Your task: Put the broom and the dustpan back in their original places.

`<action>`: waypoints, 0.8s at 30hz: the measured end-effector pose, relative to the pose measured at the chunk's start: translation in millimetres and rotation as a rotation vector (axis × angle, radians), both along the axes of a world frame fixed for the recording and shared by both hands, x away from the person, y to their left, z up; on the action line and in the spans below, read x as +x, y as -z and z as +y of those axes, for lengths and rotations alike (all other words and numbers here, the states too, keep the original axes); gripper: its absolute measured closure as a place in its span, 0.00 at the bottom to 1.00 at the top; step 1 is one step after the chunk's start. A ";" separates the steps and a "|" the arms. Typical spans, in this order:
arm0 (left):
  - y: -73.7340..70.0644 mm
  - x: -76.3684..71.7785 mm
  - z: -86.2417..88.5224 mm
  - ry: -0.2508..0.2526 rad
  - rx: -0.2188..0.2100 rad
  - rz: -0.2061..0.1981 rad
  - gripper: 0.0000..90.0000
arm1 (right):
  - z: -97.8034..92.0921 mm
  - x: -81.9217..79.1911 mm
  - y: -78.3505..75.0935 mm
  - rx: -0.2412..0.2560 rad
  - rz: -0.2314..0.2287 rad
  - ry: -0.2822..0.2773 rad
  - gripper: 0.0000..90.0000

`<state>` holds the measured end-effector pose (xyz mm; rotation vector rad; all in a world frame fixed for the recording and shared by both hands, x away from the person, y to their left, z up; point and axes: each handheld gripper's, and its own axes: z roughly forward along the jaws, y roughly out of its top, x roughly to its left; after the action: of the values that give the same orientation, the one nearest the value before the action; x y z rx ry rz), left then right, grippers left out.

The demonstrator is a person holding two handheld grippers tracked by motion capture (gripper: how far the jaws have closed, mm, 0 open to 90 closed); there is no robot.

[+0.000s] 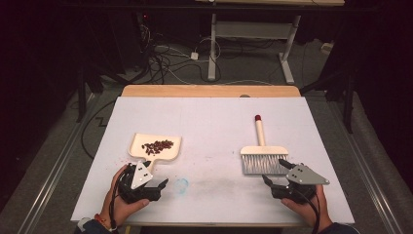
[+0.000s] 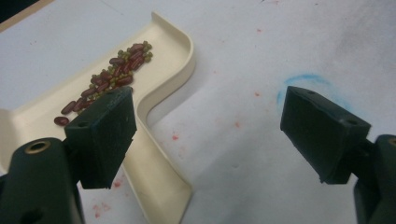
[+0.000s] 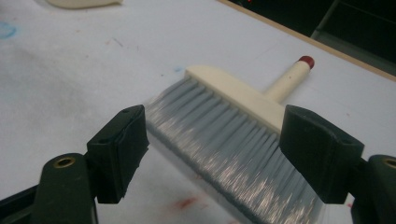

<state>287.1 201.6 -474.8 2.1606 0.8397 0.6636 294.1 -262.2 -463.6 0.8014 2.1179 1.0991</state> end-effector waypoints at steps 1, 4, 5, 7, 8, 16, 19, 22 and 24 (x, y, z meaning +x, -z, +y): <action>-0.3 1.4 -0.3 -0.002 0.002 0.002 0.20 | 0.0 0.4 1.0 0.001 0.005 0.002 0.27; 1.7 1.9 -2.4 -0.011 -0.005 0.018 0.20 | -0.6 4.3 1.6 0.024 0.010 0.003 0.27; 2.4 1.5 -2.7 -0.008 0.006 0.018 0.20 | -0.2 5.1 1.3 0.021 0.007 0.004 0.27; 3.4 1.5 -2.3 -0.002 0.013 0.009 0.20 | -0.5 5.6 0.5 0.029 0.004 -0.006 0.27; 3.6 0.8 -1.8 -0.011 0.013 0.020 0.20 | -0.5 5.4 0.0 0.029 0.003 -0.008 0.27; 1.7 -3.3 1.3 0.000 0.011 -0.005 0.20 | 3.6 1.5 -6.5 0.015 -0.033 -0.005 0.27; 1.1 -3.5 1.9 -0.001 0.010 -0.009 0.20 | 5.0 1.0 -7.3 0.019 -0.034 -0.004 0.27; 1.2 -4.2 2.3 0.002 0.017 -0.010 0.20 | 6.2 -0.1 -7.5 0.008 -0.039 -0.005 0.27; 1.3 -5.3 2.6 0.001 0.018 -0.010 0.20 | 6.6 -0.1 -8.4 0.014 -0.042 -0.005 0.27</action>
<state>281.8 204.3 -476.1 2.1724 0.8300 0.6836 294.0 -255.6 -455.2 0.7732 2.0801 1.1244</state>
